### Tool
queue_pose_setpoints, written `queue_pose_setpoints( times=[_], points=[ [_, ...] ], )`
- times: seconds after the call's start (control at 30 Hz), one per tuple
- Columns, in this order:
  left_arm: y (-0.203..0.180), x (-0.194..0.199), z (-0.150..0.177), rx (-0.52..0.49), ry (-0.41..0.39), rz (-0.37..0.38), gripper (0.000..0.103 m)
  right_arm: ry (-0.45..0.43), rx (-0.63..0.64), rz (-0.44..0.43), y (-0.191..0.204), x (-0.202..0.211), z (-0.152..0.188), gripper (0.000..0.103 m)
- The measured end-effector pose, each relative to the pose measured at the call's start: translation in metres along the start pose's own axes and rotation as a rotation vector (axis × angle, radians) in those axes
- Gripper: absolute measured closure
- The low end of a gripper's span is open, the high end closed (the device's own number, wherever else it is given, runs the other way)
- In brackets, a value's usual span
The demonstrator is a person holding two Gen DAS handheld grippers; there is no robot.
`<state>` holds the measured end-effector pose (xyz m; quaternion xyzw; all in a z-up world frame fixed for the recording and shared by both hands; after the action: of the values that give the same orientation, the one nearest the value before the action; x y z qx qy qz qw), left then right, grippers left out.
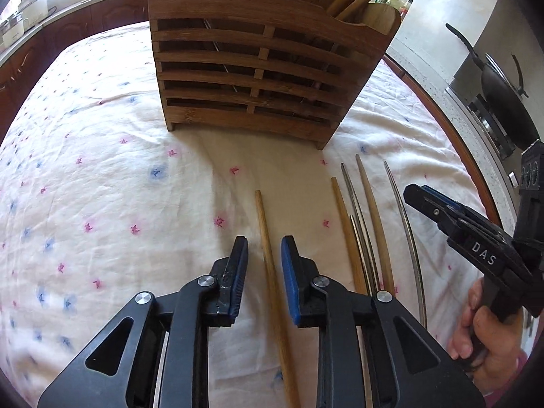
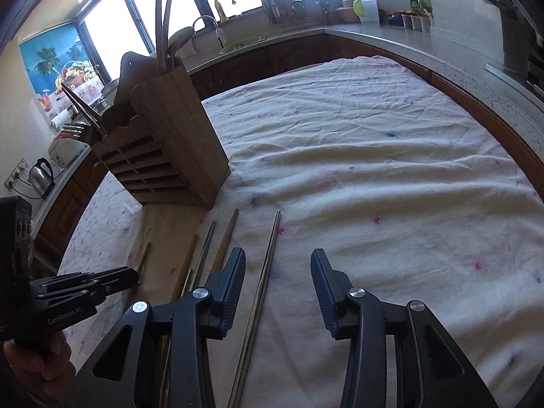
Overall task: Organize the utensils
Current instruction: 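Grasp a wooden chopstick with the left tool while the right tool grasps a metal one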
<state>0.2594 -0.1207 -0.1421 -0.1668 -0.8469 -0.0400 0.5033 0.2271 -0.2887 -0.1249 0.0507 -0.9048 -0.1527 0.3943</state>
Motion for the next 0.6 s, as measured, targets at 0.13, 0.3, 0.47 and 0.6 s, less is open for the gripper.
queue_pose_setpoints(
  times=[0.13,0.3,0.47,0.6],
  points=[
    [-0.014,-0.007,-0.004,-0.056,-0.016,-0.067,0.072,0.046,0.05,0.044,0.003,-0.02,-0.002,0.063],
    [-0.027,-0.011,-0.004,-0.148,-0.064,-0.138,0.082,0.064,0.18,0.135,0.015,-0.031,-0.002,0.068],
    [-0.018,-0.009,-0.005,-0.103,-0.05,-0.092,0.098,0.068,0.187,0.127,0.016,-0.029,-0.002,0.096],
    [-0.007,0.008,-0.001,-0.052,-0.062,-0.046,0.098,0.062,0.112,0.056,0.015,-0.022,0.0,0.098]
  ],
)
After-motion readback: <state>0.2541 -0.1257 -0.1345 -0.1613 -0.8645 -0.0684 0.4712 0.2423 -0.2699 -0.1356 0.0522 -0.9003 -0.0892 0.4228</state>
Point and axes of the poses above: each gripper's, at about its wrist camera, not at the fingertips, and x roughly against the way its jaws point, y to its left, z to its underside, the point moved 8 cm from there along -x, roughly the way its jaws point, and after that the axes turned 7 degrees about -z, right-handed, at the moved point
